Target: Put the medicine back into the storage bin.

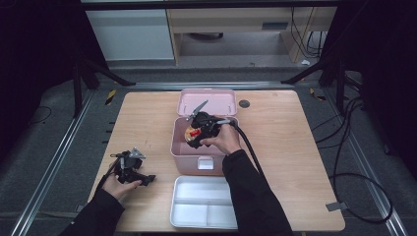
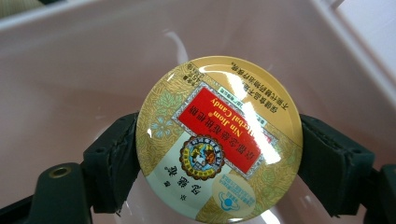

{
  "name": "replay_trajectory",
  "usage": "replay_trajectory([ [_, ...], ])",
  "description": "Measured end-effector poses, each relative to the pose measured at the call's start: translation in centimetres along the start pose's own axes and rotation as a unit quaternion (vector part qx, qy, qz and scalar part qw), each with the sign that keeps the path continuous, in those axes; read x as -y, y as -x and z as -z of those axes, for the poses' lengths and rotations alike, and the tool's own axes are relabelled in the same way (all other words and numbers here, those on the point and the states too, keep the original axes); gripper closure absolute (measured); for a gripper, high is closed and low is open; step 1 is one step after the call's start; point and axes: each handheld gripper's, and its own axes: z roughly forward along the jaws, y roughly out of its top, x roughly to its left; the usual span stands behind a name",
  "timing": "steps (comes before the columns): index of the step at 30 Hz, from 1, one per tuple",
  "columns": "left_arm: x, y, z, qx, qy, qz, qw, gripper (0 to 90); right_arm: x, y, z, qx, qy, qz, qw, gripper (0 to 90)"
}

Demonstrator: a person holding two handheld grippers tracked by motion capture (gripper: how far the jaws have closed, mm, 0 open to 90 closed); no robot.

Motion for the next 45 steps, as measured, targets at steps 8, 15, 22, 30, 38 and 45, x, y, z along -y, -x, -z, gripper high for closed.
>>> replay_trajectory([
  [8, 0.0, 0.0, 0.0, 0.001, -0.001, -0.001, 1.0000, 20.0, 0.7, 0.0, -1.8, -0.005, -0.034, 0.008, 0.9994, 20.5],
  [15, 0.0, 0.0, 0.0, 0.002, 0.000, -0.002, 1.0000, 19.8, 0.6, -0.4, -2.4, -0.015, -0.042, 0.005, 0.9990, 17.7],
  [22, 0.0, 0.0, 0.0, 0.002, -0.001, -0.002, 1.0000, 19.8, 0.5, -0.4, -1.4, -0.016, -0.025, 0.003, 0.9996, 17.9],
  [30, 0.0, 0.1, 0.0, 0.002, 0.001, -0.003, 1.0000, 19.8, 0.2, -0.3, 3.1, 0.009, 0.047, -0.001, 0.9989, 19.4],
  [38, 0.0, 0.2, 0.1, 0.004, 0.005, -0.005, 1.0000, 20.0, 1.4, -0.7, 8.9, 0.039, 0.106, -0.014, 0.9935, 21.7],
  [45, -0.2, 0.4, 0.5, 0.008, 0.014, -0.011, 0.9998, 20.5, 4.2, -1.4, 12.8, 0.065, 0.116, -0.012, 0.9911, 24.7],
])
